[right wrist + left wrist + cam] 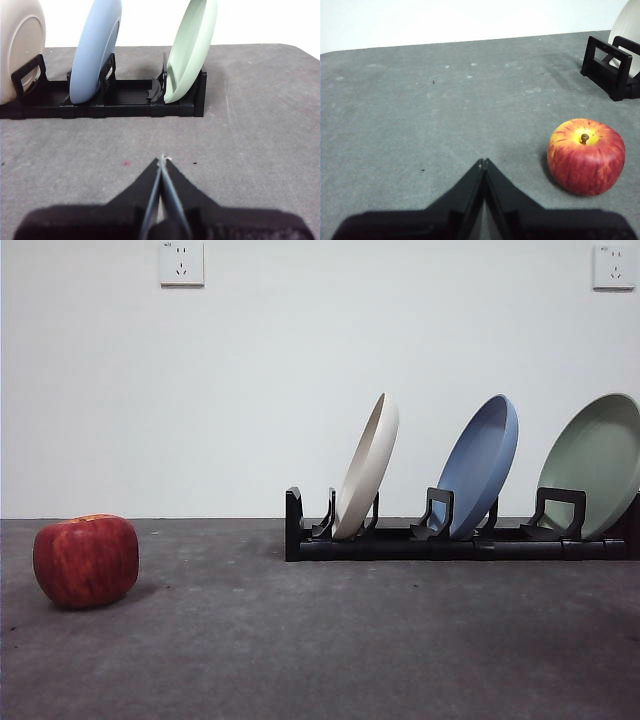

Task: Take the yellow plate from the plate rack,put the plate on the table,take the apple from the table,put the apple in the plate

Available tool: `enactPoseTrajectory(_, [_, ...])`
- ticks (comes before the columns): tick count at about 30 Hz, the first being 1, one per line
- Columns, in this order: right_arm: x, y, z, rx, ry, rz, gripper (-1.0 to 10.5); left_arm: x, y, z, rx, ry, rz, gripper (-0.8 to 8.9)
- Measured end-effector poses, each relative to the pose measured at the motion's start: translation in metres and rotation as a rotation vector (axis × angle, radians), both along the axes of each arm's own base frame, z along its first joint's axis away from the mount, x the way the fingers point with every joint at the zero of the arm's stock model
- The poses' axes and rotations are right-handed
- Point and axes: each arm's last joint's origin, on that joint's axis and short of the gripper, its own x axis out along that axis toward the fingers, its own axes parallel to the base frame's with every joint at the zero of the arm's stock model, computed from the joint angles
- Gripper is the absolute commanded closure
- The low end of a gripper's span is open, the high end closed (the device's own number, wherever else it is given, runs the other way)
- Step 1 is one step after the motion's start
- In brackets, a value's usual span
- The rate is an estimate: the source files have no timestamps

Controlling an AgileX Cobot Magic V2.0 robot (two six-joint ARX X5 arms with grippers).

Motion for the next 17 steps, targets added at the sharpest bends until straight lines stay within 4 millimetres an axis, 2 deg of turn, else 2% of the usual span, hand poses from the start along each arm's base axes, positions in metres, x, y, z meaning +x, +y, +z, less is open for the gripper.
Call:
enactPoseTrajectory(11, [-0.001, 0.000, 0.004, 0.182, -0.001, -0.032, 9.5, 0.001, 0.000, 0.004, -0.001, -0.047, -0.006, 8.18])
enactPoseTrajectory(14, [-0.006, 0.000, 0.027, 0.275, -0.044, -0.042, 9.5, 0.000, 0.000, 0.011, -0.013, -0.065, -0.007, 8.18])
enactPoseTrajectory(17, [-0.011, 0.000, 0.055, 0.311, -0.073, -0.042, 9.5, -0.001, 0.000, 0.036, -0.040, -0.137, -0.003, 8.18])
